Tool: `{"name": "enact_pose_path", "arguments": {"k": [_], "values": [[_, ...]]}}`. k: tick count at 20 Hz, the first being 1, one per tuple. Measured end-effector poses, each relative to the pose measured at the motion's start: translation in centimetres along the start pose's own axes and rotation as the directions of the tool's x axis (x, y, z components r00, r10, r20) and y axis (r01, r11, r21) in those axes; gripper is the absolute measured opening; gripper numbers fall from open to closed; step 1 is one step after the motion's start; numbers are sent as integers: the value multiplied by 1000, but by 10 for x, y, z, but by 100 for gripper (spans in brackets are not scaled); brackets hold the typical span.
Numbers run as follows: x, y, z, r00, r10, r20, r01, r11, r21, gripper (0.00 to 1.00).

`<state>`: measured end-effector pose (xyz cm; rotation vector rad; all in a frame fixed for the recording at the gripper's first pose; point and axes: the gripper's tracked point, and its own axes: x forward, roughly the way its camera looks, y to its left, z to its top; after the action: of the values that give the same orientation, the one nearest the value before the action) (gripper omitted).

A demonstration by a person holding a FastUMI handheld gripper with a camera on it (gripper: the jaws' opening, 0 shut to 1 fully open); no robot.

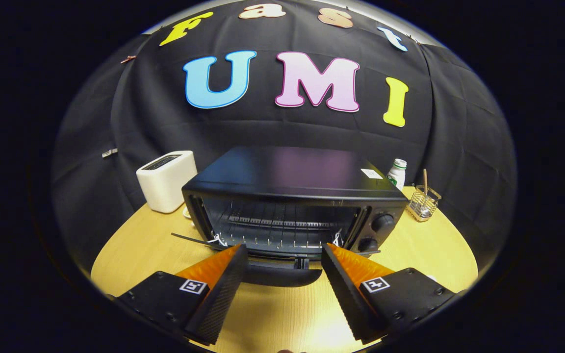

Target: Open the toaster oven, put the food inside, and close the toaster oven door.

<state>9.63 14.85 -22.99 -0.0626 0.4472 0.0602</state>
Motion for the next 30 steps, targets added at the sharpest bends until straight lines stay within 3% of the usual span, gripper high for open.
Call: {"name": "enact_pose_path", "arguments": {"k": [4, 9, 15, 22, 26, 30], "values": [[-14, 4, -49, 995, 5, -95, -9, 999, -48, 98], [-25, 11, -108, 972, 66, -224, -97, 987, -129, 99], [-59, -20, -71, 979, 114, -168, -135, 983, -121, 99], [-97, -139, -25, 993, 33, -115, -42, 996, -73, 99], [-99, -198, -22, 992, 7, -127, -19, 996, -92, 99], [-91, -244, -33, 984, 7, -180, -13, 999, -30, 99]]}}
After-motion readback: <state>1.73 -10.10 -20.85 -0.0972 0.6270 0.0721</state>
